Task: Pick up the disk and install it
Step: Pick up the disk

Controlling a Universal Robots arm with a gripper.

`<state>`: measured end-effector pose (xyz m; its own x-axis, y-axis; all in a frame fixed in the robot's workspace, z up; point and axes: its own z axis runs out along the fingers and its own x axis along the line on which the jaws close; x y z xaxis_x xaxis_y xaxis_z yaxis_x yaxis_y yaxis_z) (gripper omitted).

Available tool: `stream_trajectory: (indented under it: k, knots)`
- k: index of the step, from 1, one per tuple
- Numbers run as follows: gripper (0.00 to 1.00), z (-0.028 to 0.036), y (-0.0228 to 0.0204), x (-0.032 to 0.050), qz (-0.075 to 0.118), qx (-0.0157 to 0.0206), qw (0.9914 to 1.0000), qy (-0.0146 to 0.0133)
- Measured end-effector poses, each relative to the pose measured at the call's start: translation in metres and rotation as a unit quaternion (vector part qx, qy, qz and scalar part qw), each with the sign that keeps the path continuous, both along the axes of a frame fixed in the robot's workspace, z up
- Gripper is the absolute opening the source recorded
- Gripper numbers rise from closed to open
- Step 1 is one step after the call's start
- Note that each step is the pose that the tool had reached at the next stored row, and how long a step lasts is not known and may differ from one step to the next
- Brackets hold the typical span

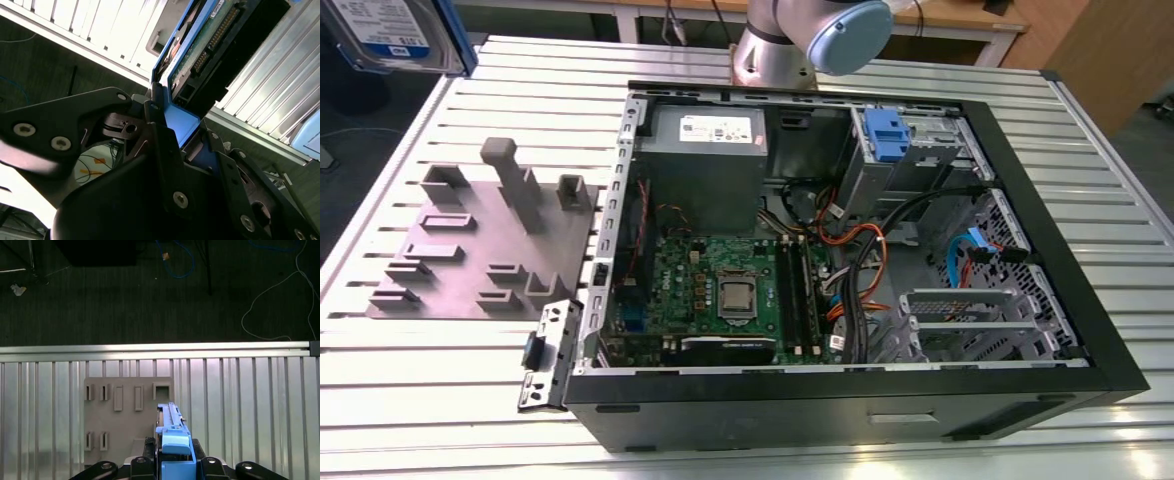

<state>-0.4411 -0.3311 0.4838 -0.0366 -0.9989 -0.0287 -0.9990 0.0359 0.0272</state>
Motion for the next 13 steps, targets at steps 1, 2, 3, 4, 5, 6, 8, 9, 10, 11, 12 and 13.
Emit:
stream_trajectory:
  k: [1,2,3,4,5,6,8,9,10,11,12,13]
  knots:
    - [0.36,0.0013,0.0,0.0,0.0,0.0,1.0,0.0]
    - [0.36,0.0025,0.0,0.0,0.0,0.0,1.0,0.0001]
    - [0.36,0.0038,0.0,0.0,0.0,0.0,1.0,0.0001]
    - [0.36,0.005,0.0,0.0,0.0,0.0,1.0,0.0001]
    - [0.36,0.0062,0.0,0.0,0.0,0.0,1.0,0.0001]
    - [0.36,0.0075,0.0,0.0,0.0,0.0,1.0,0.0001]
    - [0.36,0.01,0.0,0.0001,0.0,0.0,1.0,0.0001]
    - [0.36,0.0113,0.0,0.0,0.0,0.0,1.0,0.0001]
    - [0.36,0.0126,0.0,0.0001,0.0,0.0,1.0,0.0001]
    - [0.36,0.0137,0.0,0.0,0.0,0.0,1.0,0.0]
    - [0.36,0.0149,0.0,0.0,0.0,0.0,1.0,0.0001]
    - [0.36,0.0161,0.0,0.0,0.0,0.0,1.0,0.0001]
